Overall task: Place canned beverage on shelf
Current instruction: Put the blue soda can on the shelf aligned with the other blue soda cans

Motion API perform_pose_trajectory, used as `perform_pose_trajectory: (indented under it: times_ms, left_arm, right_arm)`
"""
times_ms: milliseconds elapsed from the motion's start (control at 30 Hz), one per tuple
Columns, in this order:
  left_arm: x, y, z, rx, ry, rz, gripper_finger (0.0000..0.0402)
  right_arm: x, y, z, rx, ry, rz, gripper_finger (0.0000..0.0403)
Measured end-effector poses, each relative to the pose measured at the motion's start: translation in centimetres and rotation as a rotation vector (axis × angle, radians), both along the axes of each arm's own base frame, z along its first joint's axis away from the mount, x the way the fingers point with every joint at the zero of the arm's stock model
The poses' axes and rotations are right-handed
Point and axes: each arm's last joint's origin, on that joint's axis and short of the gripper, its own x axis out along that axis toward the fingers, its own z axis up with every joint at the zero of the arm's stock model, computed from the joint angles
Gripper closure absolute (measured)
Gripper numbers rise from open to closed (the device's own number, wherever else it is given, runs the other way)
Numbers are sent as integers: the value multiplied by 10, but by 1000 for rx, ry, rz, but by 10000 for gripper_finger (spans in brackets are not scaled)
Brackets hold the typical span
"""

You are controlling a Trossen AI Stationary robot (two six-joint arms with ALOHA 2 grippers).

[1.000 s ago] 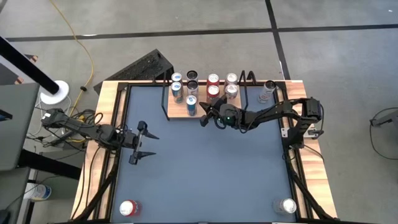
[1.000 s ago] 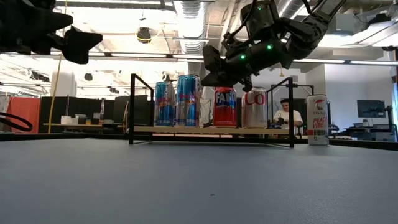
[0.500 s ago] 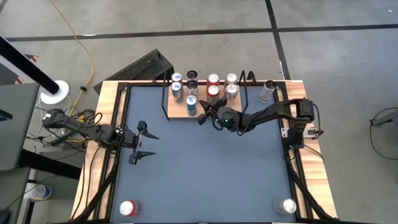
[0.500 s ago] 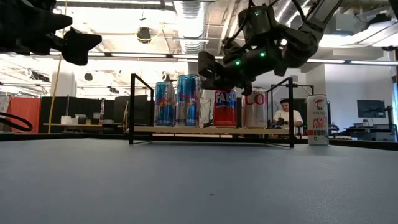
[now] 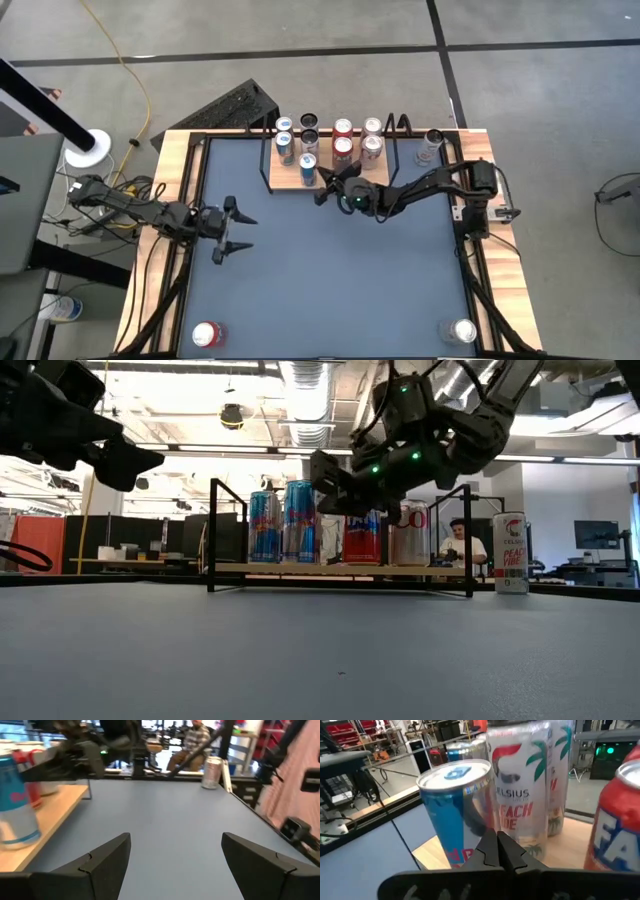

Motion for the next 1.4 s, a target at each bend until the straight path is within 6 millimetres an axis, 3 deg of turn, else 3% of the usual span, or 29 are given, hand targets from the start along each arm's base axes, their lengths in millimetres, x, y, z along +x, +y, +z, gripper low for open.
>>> perform_pose_trajectory:
  times_ms: [200, 500, 1400]
  left_arm:
    - [0, 0, -4, 2, 38, 3, 100]
    - [0, 0, -10, -58, 108, 1, 100]
    - [0, -1, -11, -54, 120, -46, 100]
  right_arm:
    - [17, -1, -4, 5, 28, 2, 403]
    - [28, -2, 11, 0, -10, -1, 403]
    - [31, 3, 12, 37, 23, -17, 403]
